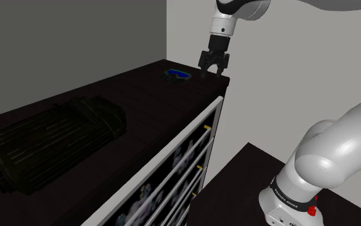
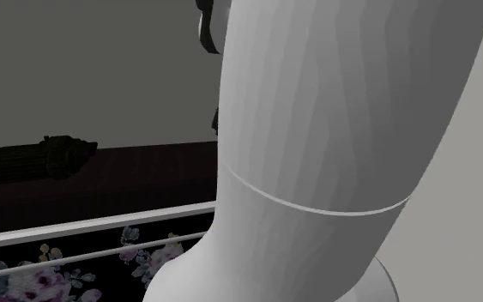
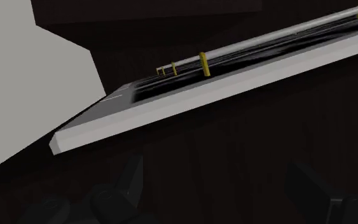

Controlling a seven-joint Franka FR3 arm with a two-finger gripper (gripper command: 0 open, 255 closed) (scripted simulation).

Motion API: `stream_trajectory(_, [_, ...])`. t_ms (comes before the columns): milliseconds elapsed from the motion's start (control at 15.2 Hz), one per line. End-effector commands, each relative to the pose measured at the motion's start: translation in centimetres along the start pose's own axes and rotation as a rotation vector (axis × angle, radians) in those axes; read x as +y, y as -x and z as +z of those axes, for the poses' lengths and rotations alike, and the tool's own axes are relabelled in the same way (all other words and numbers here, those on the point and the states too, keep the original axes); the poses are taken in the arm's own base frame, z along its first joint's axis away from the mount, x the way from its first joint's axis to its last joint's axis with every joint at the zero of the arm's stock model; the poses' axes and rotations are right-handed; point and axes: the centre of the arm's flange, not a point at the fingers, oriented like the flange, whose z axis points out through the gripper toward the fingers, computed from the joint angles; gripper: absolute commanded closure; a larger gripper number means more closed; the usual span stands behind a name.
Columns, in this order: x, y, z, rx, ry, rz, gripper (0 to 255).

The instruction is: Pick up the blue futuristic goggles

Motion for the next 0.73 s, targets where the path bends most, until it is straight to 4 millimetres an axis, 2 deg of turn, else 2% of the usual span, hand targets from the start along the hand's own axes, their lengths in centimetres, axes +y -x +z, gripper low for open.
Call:
stream_trajectory(0, [0.6, -2.5, -0.2, 0.006, -0.018, 0.029, 0])
stream_trajectory(660, [4.5, -14.7, -1.7, 0.04, -0.11, 0.168, 0])
